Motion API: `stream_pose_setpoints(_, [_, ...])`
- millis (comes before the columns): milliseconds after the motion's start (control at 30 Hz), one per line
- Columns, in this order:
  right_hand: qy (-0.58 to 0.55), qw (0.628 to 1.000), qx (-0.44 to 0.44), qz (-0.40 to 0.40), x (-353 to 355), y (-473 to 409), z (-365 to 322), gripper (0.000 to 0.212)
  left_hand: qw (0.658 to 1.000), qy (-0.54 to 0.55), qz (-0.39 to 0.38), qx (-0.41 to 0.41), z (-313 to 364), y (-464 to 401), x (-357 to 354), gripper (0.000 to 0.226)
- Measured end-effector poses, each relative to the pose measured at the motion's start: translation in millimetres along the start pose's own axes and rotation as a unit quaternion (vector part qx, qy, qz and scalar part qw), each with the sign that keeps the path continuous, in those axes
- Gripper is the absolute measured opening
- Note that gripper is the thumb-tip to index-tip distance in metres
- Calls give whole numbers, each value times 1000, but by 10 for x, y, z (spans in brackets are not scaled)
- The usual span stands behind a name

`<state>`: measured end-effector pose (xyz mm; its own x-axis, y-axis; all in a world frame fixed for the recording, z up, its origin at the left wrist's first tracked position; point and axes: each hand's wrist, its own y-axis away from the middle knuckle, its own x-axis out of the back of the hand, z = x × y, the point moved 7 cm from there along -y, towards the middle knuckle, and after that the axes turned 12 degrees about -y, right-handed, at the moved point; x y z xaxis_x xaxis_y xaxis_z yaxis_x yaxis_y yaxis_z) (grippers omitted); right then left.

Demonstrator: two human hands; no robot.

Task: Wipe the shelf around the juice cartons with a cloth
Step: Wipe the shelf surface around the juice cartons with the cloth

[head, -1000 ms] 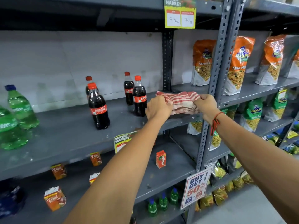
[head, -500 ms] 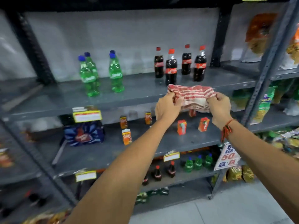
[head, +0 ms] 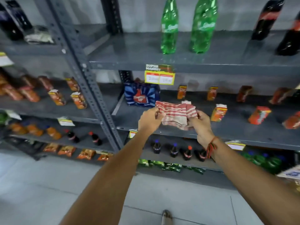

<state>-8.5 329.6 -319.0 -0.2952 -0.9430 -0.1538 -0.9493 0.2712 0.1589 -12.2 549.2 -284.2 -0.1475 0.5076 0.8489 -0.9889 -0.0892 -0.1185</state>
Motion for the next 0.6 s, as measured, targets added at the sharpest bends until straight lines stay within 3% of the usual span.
stream_pose_setpoints(267, [85,994,-53,-42,-906,-516,844,23,986,-57,-47,147,-1217,-450,-309,25])
stream_pose_setpoints(500, [183,981,-26,-61,-1184,-887,1129,19,983,-46,-72,161,-1688,-791,-630,24])
stream_pose_setpoints(600, [255,965,-8,-57,-1178,-896,1152,27,984,-48,-75,153,-1813,-861,-708,42])
